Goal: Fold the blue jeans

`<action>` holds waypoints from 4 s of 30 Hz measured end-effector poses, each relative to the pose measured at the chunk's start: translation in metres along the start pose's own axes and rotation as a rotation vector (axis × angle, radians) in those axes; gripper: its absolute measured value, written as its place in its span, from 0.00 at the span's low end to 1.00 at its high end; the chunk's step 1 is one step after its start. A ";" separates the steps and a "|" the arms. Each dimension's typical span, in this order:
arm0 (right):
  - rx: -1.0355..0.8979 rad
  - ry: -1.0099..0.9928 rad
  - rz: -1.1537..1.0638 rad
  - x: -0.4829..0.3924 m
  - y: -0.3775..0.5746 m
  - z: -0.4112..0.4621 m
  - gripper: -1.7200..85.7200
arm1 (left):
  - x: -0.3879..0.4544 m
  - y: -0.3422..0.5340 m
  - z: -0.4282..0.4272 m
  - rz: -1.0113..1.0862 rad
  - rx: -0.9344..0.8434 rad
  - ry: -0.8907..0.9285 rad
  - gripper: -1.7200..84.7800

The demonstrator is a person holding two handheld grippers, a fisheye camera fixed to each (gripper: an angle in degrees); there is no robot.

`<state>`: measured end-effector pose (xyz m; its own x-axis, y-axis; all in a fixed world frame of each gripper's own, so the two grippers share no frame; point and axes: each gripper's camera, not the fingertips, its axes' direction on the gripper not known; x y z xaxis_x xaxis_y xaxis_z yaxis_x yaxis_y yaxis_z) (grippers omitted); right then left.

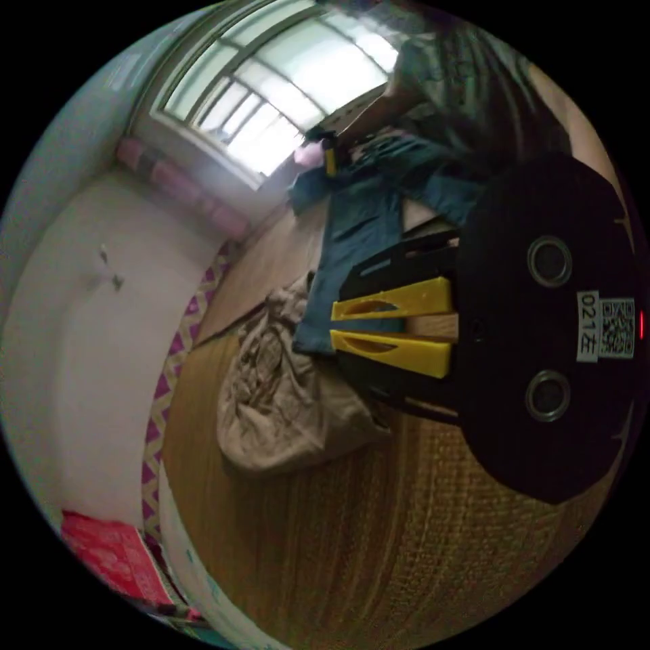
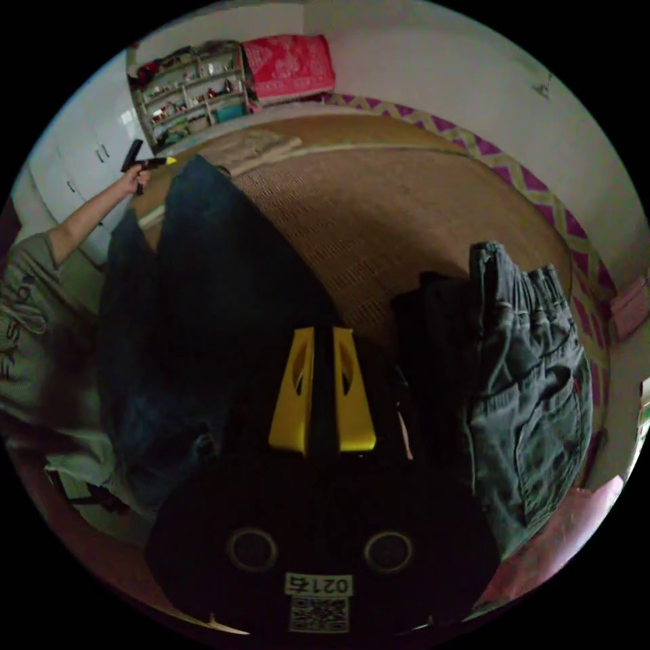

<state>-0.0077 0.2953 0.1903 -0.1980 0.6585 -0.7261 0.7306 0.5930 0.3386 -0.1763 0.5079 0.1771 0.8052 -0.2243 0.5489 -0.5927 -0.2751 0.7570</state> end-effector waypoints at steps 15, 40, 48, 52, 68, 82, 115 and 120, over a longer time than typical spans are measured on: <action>0.153 -0.045 -0.008 -0.125 0.119 -0.117 0.10 | 0.085 0.142 -0.041 0.113 -0.360 -0.096 0.02; 0.054 0.197 0.214 -0.116 0.235 -0.230 0.06 | 0.082 0.161 -0.136 0.101 -0.064 -0.018 0.01; -0.013 0.394 0.465 -0.078 0.265 -0.282 0.03 | 0.128 0.206 -0.159 0.014 -0.015 -0.127 0.03; 0.122 0.356 0.672 -0.056 0.306 -0.337 0.06 | 0.116 0.236 -0.155 -0.198 0.006 -0.069 0.06; 0.629 -0.158 1.295 -0.038 0.486 -0.407 0.14 | 0.122 0.292 -0.152 -0.633 0.206 -0.095 0.14; 0.732 -0.215 1.327 -0.033 0.511 -0.421 0.05 | 0.101 0.281 -0.123 -0.747 0.224 -0.029 0.06; 0.449 -0.338 0.664 -0.112 0.171 -0.240 0.06 | 0.140 0.037 0.143 0.058 -0.174 -0.073 0.09; 0.171 -0.251 0.321 -0.279 0.059 -0.149 0.02 | 0.160 0.065 0.219 0.208 -0.410 -0.295 0.03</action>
<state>-0.0065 0.2155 0.5022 0.2063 0.6513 -0.7302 0.8310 0.2774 0.4822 -0.0907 0.2491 0.2365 0.5971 -0.5039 0.6241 -0.6358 0.1770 0.7512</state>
